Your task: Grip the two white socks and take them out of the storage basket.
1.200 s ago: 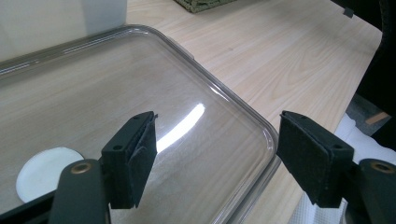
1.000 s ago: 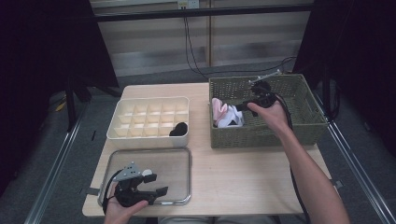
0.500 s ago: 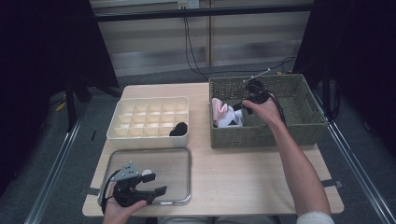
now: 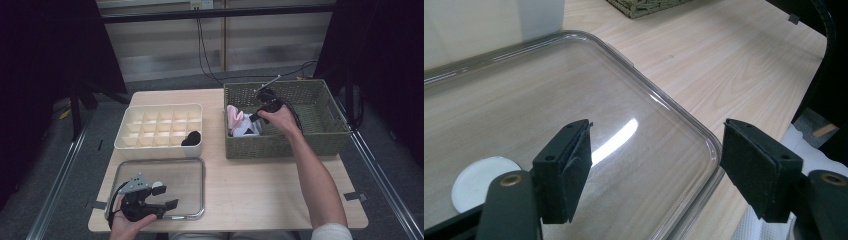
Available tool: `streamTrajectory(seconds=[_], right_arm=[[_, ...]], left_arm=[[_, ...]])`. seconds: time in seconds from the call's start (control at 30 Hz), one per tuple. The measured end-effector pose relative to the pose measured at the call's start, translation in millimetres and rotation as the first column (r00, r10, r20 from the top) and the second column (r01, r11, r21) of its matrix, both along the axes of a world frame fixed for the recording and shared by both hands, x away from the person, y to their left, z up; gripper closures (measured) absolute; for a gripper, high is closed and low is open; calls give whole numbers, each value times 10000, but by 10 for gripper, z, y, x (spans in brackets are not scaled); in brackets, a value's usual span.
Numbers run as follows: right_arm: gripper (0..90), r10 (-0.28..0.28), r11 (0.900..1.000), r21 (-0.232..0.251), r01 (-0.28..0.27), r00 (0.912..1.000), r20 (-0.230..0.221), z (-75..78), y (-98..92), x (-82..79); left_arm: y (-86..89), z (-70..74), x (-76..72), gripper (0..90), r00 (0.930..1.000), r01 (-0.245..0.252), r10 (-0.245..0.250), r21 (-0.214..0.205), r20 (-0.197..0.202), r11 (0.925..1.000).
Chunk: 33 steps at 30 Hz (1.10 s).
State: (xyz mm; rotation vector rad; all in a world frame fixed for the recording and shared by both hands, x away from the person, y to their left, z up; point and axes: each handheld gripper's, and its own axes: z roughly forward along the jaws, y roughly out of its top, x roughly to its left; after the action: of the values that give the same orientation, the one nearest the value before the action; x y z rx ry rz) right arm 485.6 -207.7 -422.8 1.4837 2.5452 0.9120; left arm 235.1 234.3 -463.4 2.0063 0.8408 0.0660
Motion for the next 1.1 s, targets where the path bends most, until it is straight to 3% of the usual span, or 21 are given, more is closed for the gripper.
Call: streamTrajectory(seconds=[0.1,0.3,0.5,0.7,1.1], right_arm=[[881,-110,9977,676,79,9989,460,116,-36,-21],[882,-172,9936,1130,19,9908,1343,370,-60,-104],[882,-235,9892,1463,-43,9819,1879,538,-83,-202],[882,-348,9829,1841,-47,9769,2108,627,-135,-238],[886,-637,9708,2400,-7,9633,2606,806,-241,-329]], left_arm=[[1,-1,3,284,10000,-16,16,16,8,10000],[5,-5,8,284,10000,-43,43,-16,-35,10000],[7,-2,15,284,10000,-27,27,-31,-9,10000],[39,-3,49,285,9999,-151,148,-367,-83,9992],[60,5,96,284,9998,-188,191,-377,58,9991]])
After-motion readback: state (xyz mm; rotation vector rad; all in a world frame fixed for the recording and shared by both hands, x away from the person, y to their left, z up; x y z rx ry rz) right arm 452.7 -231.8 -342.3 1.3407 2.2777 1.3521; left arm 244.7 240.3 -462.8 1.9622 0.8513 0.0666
